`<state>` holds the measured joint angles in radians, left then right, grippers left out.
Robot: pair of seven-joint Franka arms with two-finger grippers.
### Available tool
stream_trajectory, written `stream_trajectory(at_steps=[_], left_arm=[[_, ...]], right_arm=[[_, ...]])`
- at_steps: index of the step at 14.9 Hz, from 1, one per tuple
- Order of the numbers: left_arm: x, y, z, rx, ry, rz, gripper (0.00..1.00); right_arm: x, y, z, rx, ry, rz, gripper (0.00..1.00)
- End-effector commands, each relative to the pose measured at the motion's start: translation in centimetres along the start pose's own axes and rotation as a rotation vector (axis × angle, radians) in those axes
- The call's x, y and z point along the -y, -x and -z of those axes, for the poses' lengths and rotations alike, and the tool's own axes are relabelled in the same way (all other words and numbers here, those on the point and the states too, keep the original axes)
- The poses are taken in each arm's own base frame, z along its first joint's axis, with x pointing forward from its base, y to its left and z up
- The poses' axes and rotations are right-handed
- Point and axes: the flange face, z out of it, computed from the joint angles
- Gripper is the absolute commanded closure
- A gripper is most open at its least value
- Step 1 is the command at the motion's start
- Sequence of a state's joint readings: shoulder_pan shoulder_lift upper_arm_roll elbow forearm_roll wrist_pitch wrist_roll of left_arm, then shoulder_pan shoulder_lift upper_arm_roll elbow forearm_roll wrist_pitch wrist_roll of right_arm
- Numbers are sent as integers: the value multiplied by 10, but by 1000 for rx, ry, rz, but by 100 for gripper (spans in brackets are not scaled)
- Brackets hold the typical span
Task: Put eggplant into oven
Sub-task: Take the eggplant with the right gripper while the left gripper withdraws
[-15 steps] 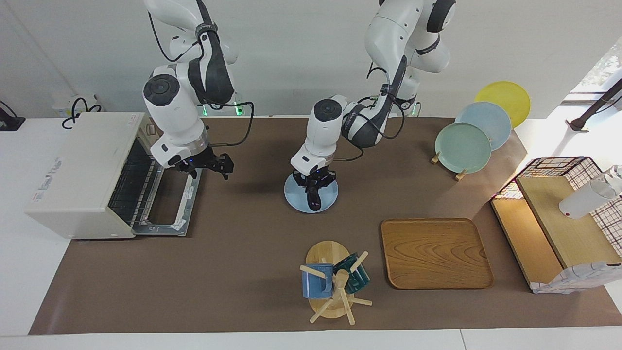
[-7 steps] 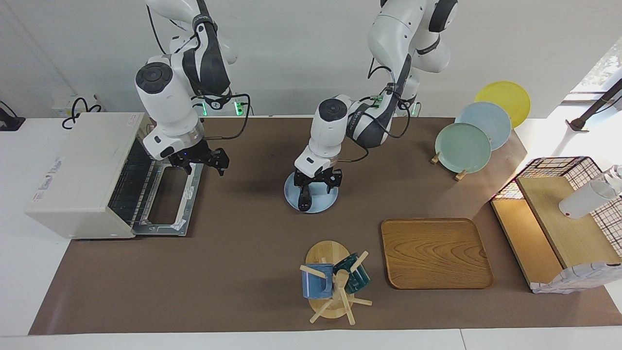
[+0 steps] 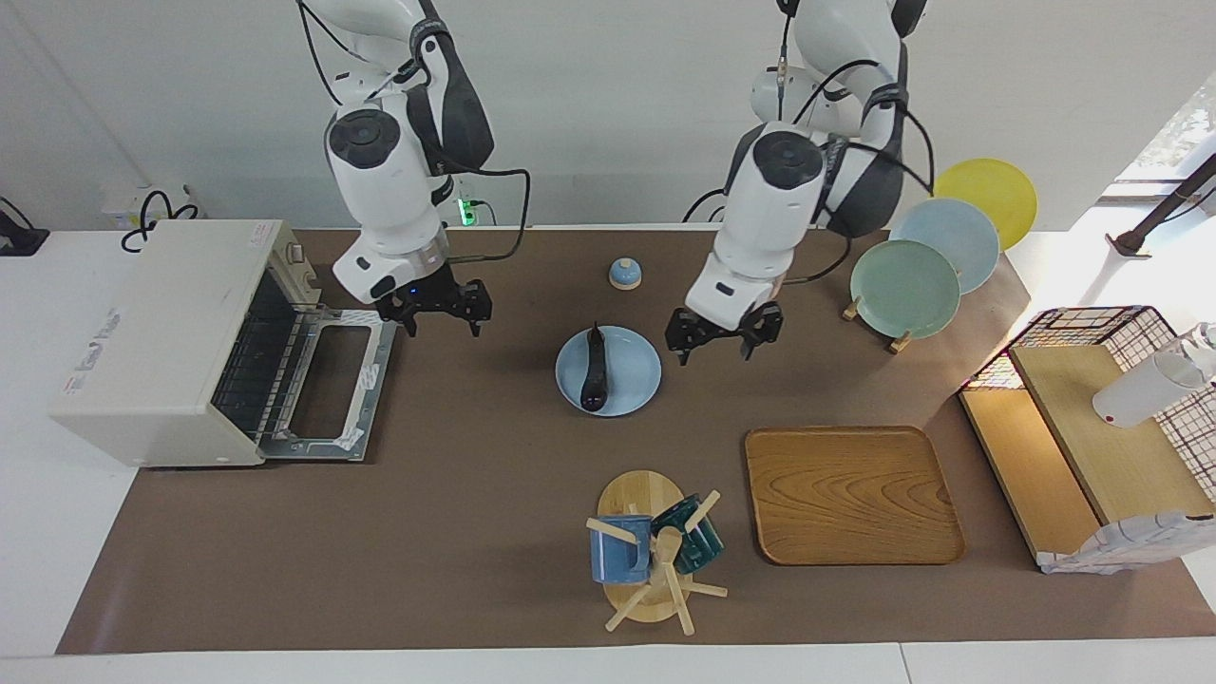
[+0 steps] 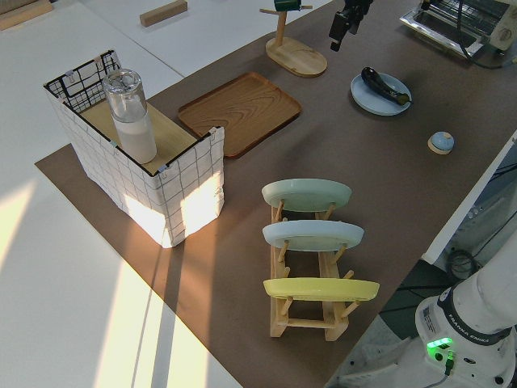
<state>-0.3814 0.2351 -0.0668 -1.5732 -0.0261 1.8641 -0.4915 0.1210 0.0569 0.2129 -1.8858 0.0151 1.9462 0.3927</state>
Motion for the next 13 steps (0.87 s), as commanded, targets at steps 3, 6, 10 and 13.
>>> stream_trajectory(at_steps=[3,6,10,13], left_arm=[[117,-16,71,-9,-26,-63,0],[151,0,101,10,-42,-101,0],[156,29,114,58,-58,-102,0],[160,42,102,77,-64,-100,0]], right_arm=[[167,-5,-30,-30,-18,-78,0],[252,6,-97,-81,52,-67,0],[261,30,-161,-133,-23,-41,0],[265,42,-173,-118,-9,-22,0]])
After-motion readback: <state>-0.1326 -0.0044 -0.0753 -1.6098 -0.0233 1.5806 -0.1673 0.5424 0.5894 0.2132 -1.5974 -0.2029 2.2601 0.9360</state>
